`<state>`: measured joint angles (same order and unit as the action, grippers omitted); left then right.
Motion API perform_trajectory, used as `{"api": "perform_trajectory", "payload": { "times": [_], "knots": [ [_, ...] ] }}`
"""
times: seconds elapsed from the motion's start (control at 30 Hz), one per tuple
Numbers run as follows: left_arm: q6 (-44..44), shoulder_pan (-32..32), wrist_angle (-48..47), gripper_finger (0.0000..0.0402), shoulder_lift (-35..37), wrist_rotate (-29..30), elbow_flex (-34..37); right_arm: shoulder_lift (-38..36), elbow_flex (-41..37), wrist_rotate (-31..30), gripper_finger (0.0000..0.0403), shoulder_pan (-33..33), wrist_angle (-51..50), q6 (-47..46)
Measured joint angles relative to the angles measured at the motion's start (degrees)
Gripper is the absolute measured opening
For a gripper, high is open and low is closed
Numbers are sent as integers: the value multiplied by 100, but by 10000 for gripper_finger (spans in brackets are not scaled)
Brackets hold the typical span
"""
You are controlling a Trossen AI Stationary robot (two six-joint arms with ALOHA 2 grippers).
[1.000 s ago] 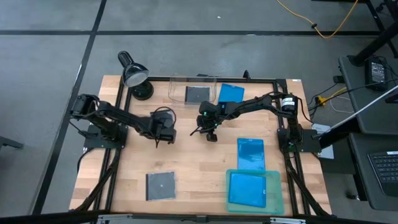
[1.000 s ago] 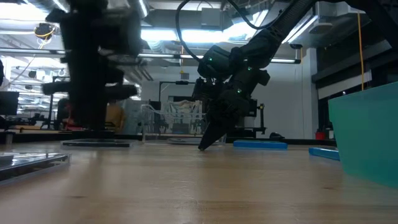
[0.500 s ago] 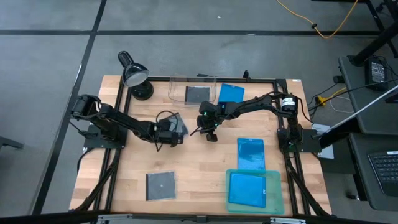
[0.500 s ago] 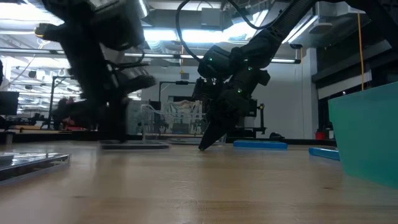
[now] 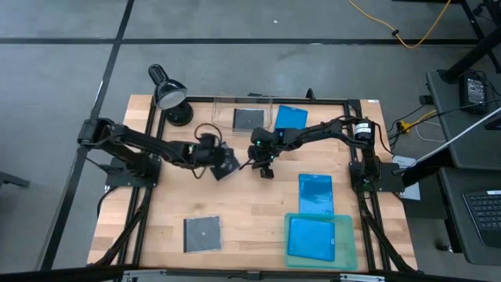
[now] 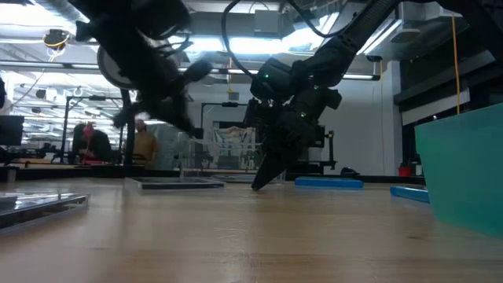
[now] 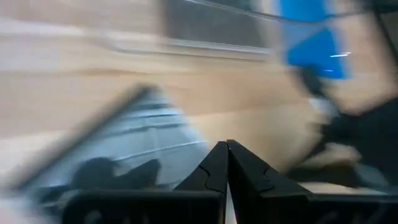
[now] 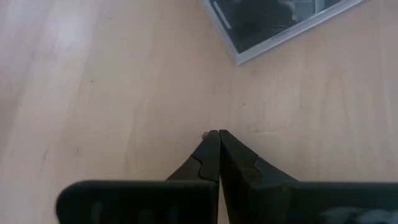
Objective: Pick & place jewel cases by type
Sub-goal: Put the top black cd case into the transparent bin
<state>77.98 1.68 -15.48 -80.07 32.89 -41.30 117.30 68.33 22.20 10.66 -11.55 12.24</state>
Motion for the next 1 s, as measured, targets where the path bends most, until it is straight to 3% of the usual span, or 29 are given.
{"api": "perform_trajectory", "payload": {
  "times": [0.17, 0.4, 0.73, 1.0],
  "knots": [
    [-25, -345, -1476, 2, 273, -66, 6, -2, 1, -13, 7, -45, -23, -98],
    [-484, -809, -2125, 1, 132, -189, 7, -2, 1, 16, 7, -49, -39, -215],
    [-542, -1015, -1760, 2, -481, -784, 354, -2, 1, 37, 7, -77, -104, -318],
    [-382, -656, -1200, 3, -790, -1053, 354, -2, -17, 45, 7, -86, -205, -482]
  ]
}}
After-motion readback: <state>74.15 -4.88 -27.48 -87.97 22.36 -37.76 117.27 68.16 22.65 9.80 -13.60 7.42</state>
